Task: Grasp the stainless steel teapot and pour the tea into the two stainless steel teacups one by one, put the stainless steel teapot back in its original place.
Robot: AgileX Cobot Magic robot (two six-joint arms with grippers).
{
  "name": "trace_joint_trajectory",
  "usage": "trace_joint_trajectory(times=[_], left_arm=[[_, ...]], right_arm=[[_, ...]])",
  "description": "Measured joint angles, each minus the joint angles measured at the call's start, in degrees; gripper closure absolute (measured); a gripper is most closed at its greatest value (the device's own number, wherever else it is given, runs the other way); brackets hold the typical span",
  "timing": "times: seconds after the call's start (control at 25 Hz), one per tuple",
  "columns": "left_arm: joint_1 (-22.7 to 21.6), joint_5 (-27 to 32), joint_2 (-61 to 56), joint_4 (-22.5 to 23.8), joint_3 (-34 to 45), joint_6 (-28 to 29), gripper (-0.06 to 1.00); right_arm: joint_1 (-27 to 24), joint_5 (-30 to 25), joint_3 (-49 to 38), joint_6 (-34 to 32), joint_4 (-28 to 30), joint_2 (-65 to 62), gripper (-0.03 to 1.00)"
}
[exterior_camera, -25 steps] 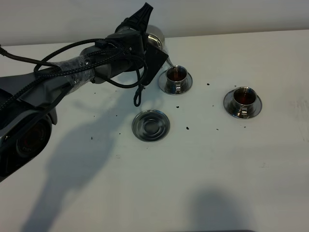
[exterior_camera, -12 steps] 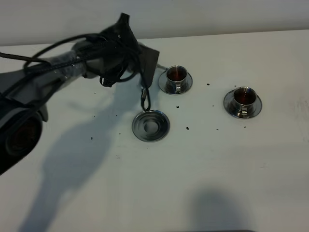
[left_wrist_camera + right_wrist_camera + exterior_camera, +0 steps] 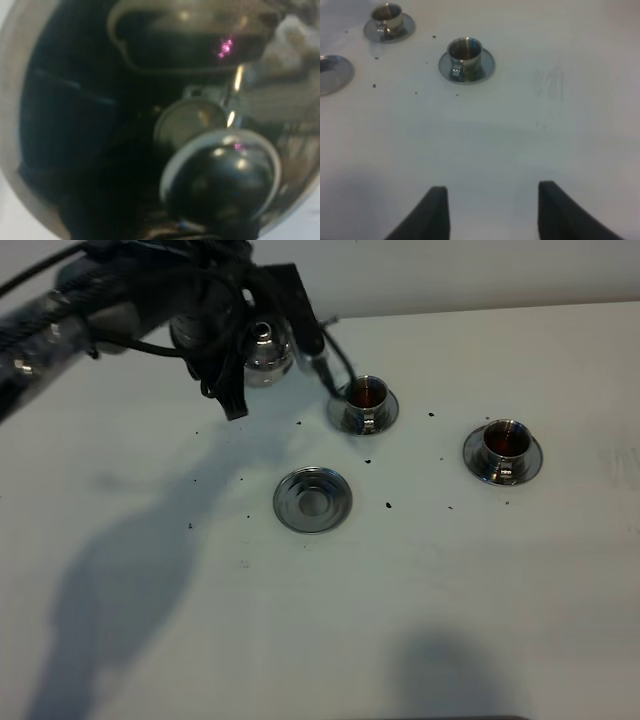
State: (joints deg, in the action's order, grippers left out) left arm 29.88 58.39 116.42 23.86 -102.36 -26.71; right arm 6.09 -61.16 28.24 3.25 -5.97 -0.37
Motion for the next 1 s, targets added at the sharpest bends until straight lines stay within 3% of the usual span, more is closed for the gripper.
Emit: trace_joint_trajectory(times=[0.16, 0.52, 0.76, 1.0], left_arm=[[0.1, 4.4, -2.1, -6.5, 0.0, 14.2, 0.73], [0.2, 8.4, -2.5, -22.3, 0.0, 21.8, 0.73], [3.3, 7.4, -2.5, -23.9, 0.2, 26.0, 0.73], [4.6, -3.3, -4.0, -26.5, 9.7, 29.2, 0.73]], right_arm=[[0.0, 0.0, 0.0, 0.0, 0.0, 0.0, 0.57], [0.0, 0.0, 0.0, 0.0, 0.0, 0.0, 0.57], [0.0, 0.0, 0.0, 0.0, 0.0, 0.0, 0.57], [0.0, 0.0, 0.0, 0.0, 0.0, 0.0, 0.57]])
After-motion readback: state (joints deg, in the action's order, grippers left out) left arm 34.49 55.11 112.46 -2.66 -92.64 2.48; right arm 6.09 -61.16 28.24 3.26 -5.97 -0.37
